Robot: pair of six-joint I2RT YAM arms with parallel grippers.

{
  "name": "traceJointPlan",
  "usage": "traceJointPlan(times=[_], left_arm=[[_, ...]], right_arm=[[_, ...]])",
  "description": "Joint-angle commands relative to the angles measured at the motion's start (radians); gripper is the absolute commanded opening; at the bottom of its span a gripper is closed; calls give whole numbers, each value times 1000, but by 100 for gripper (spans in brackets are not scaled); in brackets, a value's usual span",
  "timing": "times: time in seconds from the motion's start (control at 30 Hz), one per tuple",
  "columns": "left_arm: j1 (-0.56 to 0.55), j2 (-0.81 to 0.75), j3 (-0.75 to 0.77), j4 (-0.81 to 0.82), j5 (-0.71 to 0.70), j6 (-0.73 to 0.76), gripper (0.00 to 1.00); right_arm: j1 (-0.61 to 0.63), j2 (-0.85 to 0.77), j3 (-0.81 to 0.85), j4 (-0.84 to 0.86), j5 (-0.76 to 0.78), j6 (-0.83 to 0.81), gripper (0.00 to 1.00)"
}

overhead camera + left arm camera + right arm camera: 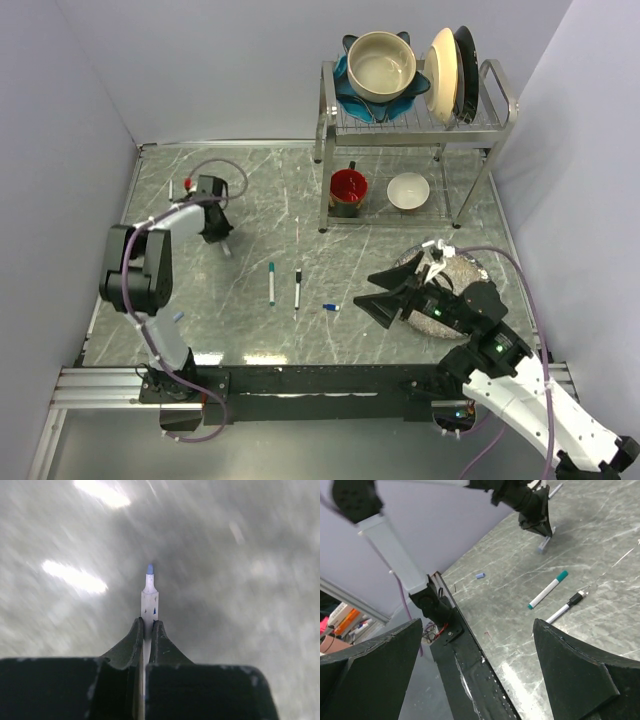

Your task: Insert the pens into the pen caps

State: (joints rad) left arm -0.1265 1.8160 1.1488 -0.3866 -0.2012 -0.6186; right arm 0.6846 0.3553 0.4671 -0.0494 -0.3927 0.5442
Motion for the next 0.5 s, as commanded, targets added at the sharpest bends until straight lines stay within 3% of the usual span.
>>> traceJointPlan(times=[0.0,0.3,0.47], left_arm=[[-102,-167,-93,98,107,-63,1],[-301,-524,-308,349,345,-207,1],[-471,-639,-366,449,361,-289,1]], right_arm=[[1,130,-30,147,-3,42,99],[4,418,-36,448,-75,164,96],[13,577,7,557,-118,191,92]])
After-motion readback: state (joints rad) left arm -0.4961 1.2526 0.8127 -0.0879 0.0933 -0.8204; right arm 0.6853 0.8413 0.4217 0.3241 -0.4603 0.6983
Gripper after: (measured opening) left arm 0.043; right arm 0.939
